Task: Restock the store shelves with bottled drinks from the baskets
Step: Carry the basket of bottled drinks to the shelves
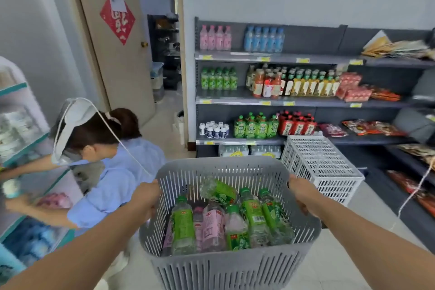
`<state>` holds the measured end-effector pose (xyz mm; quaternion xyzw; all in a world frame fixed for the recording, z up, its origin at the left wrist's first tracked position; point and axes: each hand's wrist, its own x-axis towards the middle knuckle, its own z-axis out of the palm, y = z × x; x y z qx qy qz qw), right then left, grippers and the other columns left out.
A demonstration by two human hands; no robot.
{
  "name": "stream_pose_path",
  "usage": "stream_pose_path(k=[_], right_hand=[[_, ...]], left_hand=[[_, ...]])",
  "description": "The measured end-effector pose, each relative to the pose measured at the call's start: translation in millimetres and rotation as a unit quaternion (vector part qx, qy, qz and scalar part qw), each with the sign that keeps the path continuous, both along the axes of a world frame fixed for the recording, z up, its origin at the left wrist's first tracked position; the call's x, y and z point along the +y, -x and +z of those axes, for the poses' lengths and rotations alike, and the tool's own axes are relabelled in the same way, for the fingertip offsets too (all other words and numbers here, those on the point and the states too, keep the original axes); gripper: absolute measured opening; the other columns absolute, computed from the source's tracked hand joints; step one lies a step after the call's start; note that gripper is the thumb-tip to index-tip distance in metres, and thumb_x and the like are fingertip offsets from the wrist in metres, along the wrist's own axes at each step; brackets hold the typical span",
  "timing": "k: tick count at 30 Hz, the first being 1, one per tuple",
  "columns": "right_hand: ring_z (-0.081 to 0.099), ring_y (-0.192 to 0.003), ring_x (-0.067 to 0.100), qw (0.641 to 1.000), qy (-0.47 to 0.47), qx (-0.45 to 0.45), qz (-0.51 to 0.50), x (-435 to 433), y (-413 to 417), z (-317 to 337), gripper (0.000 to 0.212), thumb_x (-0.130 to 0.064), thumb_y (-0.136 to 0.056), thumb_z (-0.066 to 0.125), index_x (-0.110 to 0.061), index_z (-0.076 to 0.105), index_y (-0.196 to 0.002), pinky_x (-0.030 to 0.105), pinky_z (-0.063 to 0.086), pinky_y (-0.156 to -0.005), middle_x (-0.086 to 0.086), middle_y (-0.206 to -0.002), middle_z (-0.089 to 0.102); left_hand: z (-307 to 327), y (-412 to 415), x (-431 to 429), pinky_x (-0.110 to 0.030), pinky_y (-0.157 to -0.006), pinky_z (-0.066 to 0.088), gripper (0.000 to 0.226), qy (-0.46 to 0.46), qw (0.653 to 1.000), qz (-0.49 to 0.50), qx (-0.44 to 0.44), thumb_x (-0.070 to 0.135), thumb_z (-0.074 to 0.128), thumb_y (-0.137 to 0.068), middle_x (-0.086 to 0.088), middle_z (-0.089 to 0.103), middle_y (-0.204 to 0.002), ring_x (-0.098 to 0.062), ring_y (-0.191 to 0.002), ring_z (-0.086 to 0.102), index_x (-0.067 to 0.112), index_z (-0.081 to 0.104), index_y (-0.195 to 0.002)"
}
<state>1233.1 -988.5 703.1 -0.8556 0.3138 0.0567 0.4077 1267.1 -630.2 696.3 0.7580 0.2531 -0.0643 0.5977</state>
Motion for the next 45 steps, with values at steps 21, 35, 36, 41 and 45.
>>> stream_pose_path(k=[21, 35, 36, 41, 45], right_hand=[[0.048, -0.084, 0.025, 0.991, 0.094, 0.035, -0.089, -343.5, -229.9, 2.8, 0.034, -0.018, -0.104, 0.021, -0.005, 0.049, -0.117, 0.032, 0.036, -0.074, 0.027, -0.119, 0.058], [0.042, -0.057, 0.017, 0.986, 0.1, 0.042, -0.13, -559.7, -373.0, -15.3, 0.048, -0.033, -0.104, 0.02, 0.0, 0.053, -0.093, 0.032, 0.031, -0.056, 0.009, -0.07, 0.048], [0.041, -0.058, 0.017, 0.985, 0.106, 0.042, -0.127, -572.3, -383.5, -17.3, 0.048, -0.033, -0.104, 0.02, 0.0, 0.053, -0.092, 0.032, 0.032, -0.057, 0.01, -0.071, 0.048], [0.048, -0.062, 0.019, 0.985, 0.115, 0.052, -0.113, -634.2, -441.4, -33.6, 0.057, -0.038, -0.104, 0.018, 0.0, 0.058, -0.09, 0.031, 0.037, -0.063, 0.01, -0.073, 0.054], [0.062, -0.091, 0.033, 0.987, 0.114, 0.051, -0.105, -672.1, -484.4, -56.0, 0.063, -0.04, -0.103, 0.018, 0.006, 0.061, -0.109, 0.034, 0.044, -0.073, 0.022, -0.1, 0.065]], left_hand=[[-17.4, -327.9, -369.1, -0.021, -0.043, 0.018, 0.039, 0.04, 0.985, -0.163, 0.042, 0.025, 0.032, -0.104, -0.002, 0.023, -0.056, -0.013, -0.046, 0.02, -0.003, 0.046, -0.128], [-35.5, -474.1, -587.0, -0.017, -0.035, 0.017, 0.027, 0.028, 0.985, -0.161, 0.051, 0.025, 0.031, -0.104, -0.002, 0.021, -0.055, -0.012, -0.044, 0.018, 0.003, 0.046, -0.098], [-38.5, -481.3, -599.3, -0.016, -0.034, 0.016, 0.026, 0.028, 0.986, -0.155, 0.056, 0.024, 0.032, -0.104, -0.002, 0.021, -0.056, -0.012, -0.044, 0.017, 0.003, 0.047, -0.098], [-59.2, -523.7, -653.9, -0.023, -0.045, 0.014, 0.029, 0.038, 0.987, -0.134, 0.081, 0.023, 0.034, -0.104, -0.001, 0.02, -0.055, -0.014, -0.045, 0.017, 0.005, 0.05, -0.089], [-78.4, -565.3, -692.6, -0.022, -0.044, 0.015, 0.035, 0.039, 0.988, -0.125, 0.081, 0.028, 0.033, -0.104, -0.002, 0.02, -0.054, -0.013, -0.045, 0.018, 0.009, 0.044, -0.077]])
